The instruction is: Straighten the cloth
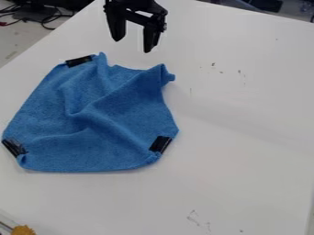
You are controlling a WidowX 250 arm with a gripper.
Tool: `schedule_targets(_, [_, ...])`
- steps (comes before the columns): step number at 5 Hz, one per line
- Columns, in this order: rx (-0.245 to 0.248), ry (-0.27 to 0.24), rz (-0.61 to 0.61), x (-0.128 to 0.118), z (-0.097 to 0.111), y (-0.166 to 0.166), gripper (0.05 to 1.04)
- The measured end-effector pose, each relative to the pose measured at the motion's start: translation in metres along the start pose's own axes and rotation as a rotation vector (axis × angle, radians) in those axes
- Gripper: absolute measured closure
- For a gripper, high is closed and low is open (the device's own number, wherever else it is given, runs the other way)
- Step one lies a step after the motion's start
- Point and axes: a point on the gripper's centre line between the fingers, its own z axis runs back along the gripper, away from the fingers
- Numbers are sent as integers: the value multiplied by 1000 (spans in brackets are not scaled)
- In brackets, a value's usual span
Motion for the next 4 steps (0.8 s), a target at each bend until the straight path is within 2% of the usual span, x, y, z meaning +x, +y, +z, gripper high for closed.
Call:
schedule_targets(1, [-8,40,6,-5,-14,-2,84])
schedule_targets(2, [0,88,38,-20,-25,-23,84])
schedule_targets(3, [29,82,77,-33,-21,-45,84])
schedule_targets(4, [0,92,166,-61,-28,-69,84])
